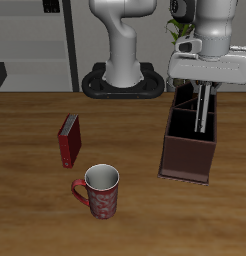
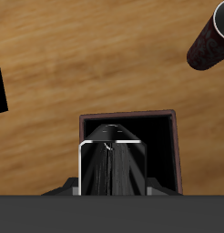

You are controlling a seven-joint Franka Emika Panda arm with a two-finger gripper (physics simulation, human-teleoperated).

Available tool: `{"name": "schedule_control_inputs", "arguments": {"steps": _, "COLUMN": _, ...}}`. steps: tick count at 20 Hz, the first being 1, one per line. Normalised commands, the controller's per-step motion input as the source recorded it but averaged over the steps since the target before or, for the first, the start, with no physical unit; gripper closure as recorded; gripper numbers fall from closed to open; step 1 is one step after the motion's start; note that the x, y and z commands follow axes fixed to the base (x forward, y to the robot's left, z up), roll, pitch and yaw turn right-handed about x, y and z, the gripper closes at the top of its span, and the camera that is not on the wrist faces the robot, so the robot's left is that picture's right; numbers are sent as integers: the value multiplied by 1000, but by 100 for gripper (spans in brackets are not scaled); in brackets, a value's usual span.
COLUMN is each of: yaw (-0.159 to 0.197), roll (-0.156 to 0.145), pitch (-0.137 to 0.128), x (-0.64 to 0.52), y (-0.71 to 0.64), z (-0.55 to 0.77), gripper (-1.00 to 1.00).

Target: Place the orange book into the left desk caddy's left compartment and place the striped book into the left desk caddy's right compartment and place the red book into the left desk caddy's right compartment

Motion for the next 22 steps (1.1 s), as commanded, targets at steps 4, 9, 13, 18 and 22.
{"name": "schedule_control_inputs", "arguments": {"steps": 4, "yaw": -1, "roll": 6, "pitch": 10, "x": 27, "y": 32, "z": -83, "gripper": 100}}
{"name": "schedule_control_inputs", "arguments": {"steps": 9, "yaw": -13, "roll": 13, "pitch": 18, "x": 33, "y": 6, "z": -125, "gripper": 100}}
{"name": "schedule_control_inputs", "arguments": {"steps": 13, "yaw": -7, "roll": 5, "pitch": 16, "x": 1, "y": 16, "z": -107, "gripper": 100}}
{"name": "schedule_control_inputs", "arguments": {"steps": 18, "yaw": -10, "roll": 0, "pitch": 23, "x": 59, "y": 10, "z": -147, "gripper": 100}}
{"name": "schedule_control_inputs", "arguments": {"steps": 22, "yaw": 13, "roll": 13, "pitch": 14, "x": 51, "y": 36, "z": -130, "gripper": 100}}
